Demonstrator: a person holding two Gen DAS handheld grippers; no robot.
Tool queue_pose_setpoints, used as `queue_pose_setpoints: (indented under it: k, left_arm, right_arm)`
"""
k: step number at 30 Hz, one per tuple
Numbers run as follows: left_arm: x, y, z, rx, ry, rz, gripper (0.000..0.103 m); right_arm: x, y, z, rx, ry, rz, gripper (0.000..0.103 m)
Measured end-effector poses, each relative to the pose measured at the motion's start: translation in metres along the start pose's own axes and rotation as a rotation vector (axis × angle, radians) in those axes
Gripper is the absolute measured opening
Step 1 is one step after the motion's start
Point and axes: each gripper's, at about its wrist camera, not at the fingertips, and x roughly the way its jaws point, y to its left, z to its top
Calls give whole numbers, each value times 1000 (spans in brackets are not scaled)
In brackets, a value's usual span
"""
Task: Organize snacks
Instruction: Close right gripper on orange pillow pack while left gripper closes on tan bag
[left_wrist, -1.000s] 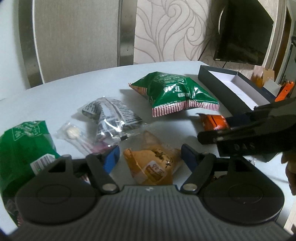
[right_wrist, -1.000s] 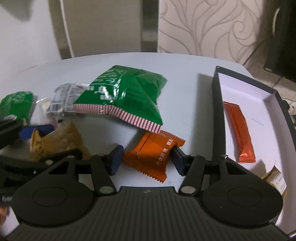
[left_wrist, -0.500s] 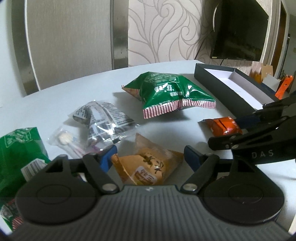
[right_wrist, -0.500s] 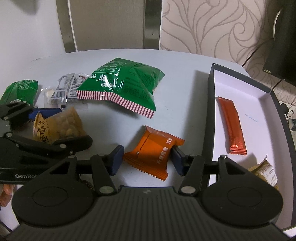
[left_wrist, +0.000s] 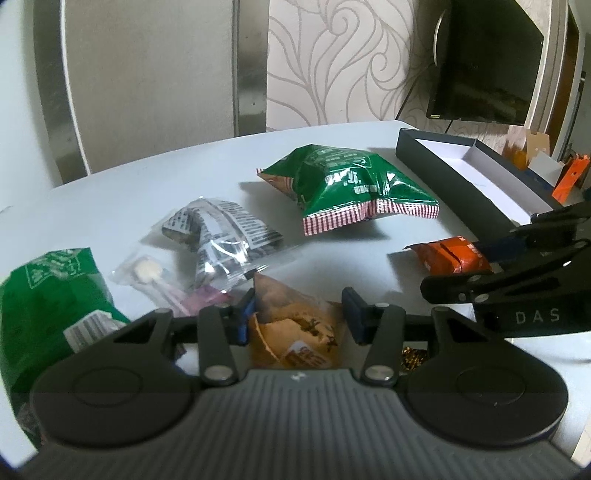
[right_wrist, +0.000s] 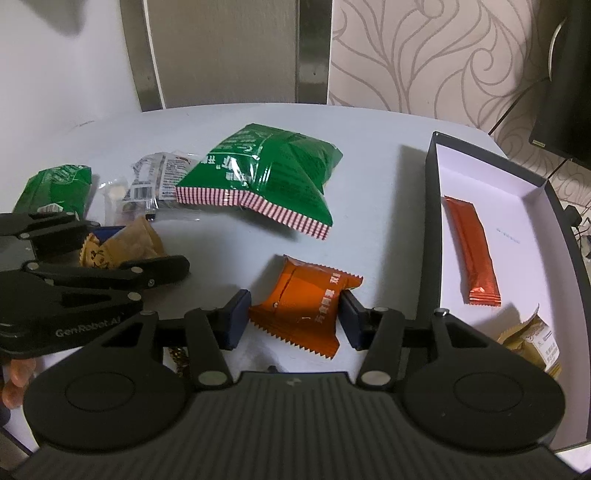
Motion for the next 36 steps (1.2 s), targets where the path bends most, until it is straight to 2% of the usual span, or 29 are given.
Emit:
queue_pose_setpoints:
  k: [14,22,36]
  left_arm:
    - [-8,11,-2,-26,1,2,49]
    - [-15,14,-4,-33,-10,-8,41]
    - [-35,18,-6,-43,-36,-18,33]
  right_arm:
    - [-14,12,-2,4,-14,15,58]
    - [-23,18,-6,-19,-21,15,57]
    - [-47,30,-5,-31,-70,38,56]
